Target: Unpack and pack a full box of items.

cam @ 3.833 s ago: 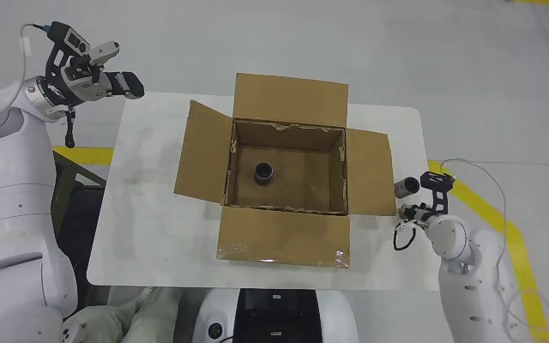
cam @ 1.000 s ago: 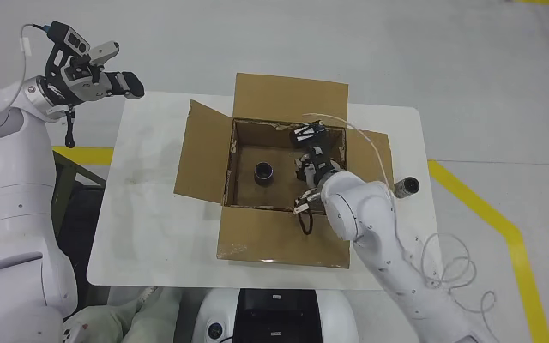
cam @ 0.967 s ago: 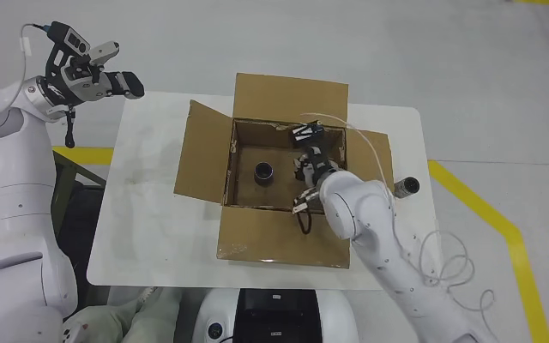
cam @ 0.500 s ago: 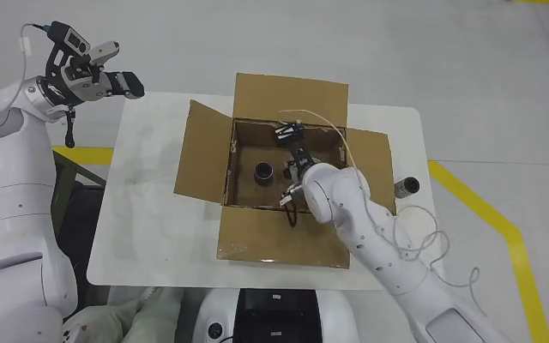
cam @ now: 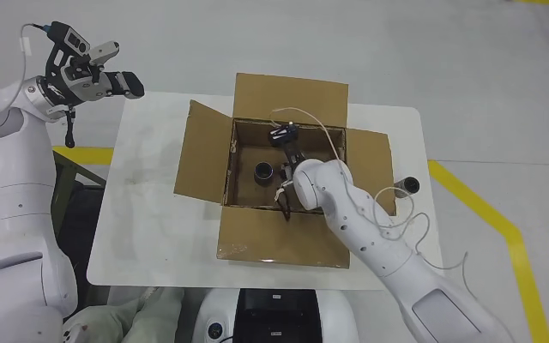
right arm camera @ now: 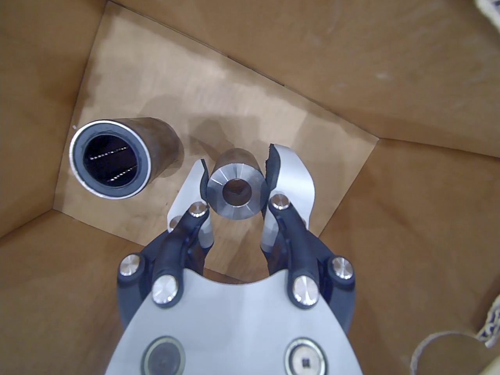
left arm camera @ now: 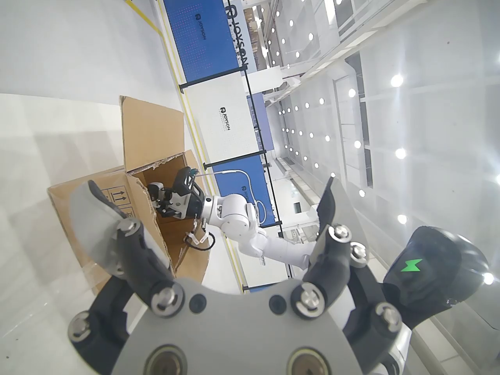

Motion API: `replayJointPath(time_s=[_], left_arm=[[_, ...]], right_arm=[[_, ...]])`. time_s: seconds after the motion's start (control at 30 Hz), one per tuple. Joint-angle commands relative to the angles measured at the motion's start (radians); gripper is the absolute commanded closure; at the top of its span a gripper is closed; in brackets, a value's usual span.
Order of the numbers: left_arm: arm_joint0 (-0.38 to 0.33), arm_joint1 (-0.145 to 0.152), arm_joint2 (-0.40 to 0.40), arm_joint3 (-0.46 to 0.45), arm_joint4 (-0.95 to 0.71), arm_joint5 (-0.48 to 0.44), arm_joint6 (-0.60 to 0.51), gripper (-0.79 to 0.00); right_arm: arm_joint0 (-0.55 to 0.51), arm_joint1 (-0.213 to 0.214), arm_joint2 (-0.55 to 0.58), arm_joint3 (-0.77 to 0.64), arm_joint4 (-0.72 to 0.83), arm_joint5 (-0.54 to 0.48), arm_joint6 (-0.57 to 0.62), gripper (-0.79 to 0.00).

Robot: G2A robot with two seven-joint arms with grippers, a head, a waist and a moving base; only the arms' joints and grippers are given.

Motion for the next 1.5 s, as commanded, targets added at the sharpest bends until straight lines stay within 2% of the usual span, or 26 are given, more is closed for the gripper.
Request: replayJointPath(time_s=[0.0,0.07,0.17,0.33,0.43,0.53,0.67,0.8,0.9,1.07,1.47], left_arm=[[0.0,0.0,0.0,0.0,0.0,0.0,0.0,-0.785],[0.0,0.0,0.0,0.0,0.0,0.0,0.0,-0.785],[0.0,0.0,0.0,0.0,0.0,0.0,0.0,-0.785],[0.0,0.0,0.0,0.0,0.0,0.0,0.0,-0.785],[0.0,0.0,0.0,0.0,0.0,0.0,0.0,-0.785],[0.0,0.0,0.0,0.0,0.0,0.0,0.0,-0.785],[0.0,0.0,0.0,0.0,0.0,0.0,0.0,-0.785],[0.0,0.0,0.0,0.0,0.0,0.0,0.0,-0.785],[0.0,0.0,0.0,0.0,0.0,0.0,0.0,-0.785],[0.0,0.0,0.0,0.0,0.0,0.0,0.0,-0.785],[0.0,0.0,0.0,0.0,0.0,0.0,0.0,-0.785]], right_arm=[[0.006,-0.005,-0.003,0.017,0.001,-0.001,-0.002,0.0],[0.01,-0.009,-0.005,0.031,0.004,-0.001,-0.002,0.0],[0.014,-0.016,-0.009,0.046,0.005,-0.002,-0.002,-0.089],[0.016,-0.025,-0.011,0.068,0.002,-0.002,-0.005,-0.151],[0.017,-0.029,-0.011,0.08,-0.001,-0.005,-0.002,-0.222],[0.019,-0.033,-0.009,0.087,-0.005,-0.006,-0.002,-0.329],[0.016,-0.037,-0.003,0.085,-0.01,-0.006,0.003,-0.391],[0.006,-0.037,0.01,0.057,-0.026,-0.005,0.004,-0.508],[-0.01,-0.033,0.027,0.023,-0.044,-0.004,0.008,-0.539],[-0.052,-0.021,0.072,-0.078,-0.073,-0.009,0.026,-0.545],[-0.233,0.019,0.197,-0.428,-0.128,-0.09,0.089,-0.56]])
